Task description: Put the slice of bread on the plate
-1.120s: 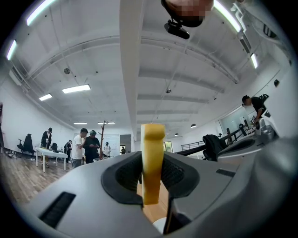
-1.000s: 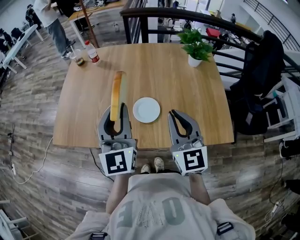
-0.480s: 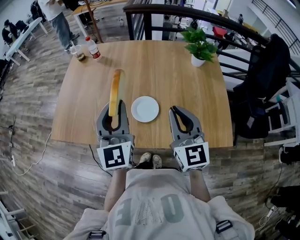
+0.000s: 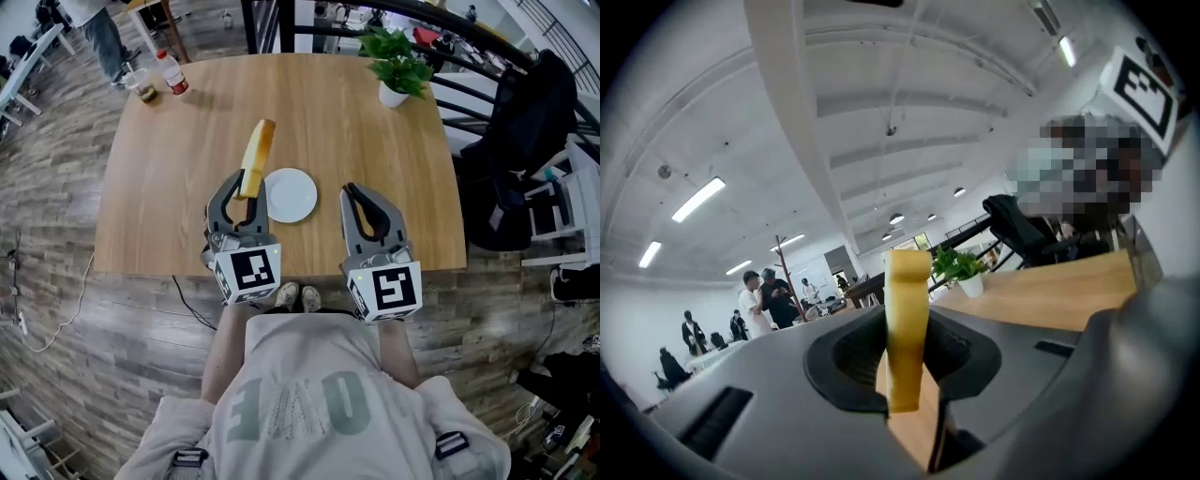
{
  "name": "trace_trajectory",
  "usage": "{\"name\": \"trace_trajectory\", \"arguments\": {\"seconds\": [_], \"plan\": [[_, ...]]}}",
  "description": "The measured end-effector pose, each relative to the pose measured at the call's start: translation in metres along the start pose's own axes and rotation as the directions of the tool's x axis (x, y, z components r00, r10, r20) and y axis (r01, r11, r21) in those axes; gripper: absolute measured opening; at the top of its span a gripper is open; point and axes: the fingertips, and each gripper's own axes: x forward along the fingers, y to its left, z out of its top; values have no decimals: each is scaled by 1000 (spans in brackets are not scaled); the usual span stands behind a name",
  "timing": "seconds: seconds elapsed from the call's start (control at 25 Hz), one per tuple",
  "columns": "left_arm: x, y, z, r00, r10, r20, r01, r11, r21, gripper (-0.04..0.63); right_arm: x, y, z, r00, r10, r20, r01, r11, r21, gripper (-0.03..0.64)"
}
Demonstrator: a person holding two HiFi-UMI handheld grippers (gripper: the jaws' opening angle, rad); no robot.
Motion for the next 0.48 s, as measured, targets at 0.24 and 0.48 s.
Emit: {"name": "trace_trajectory", "arguments": {"seconds": [0.24,0.48], "plan": [[32,-22,-38,994,-33,-107,60,965,254,95,-7,-3,-8,999,-32,-38,31,999,-20,32],[56,-62,-78,973,-115,-201,189,896,401,95,-17,-13,-13,994,-90,-69,88,996,-23,32]]}}
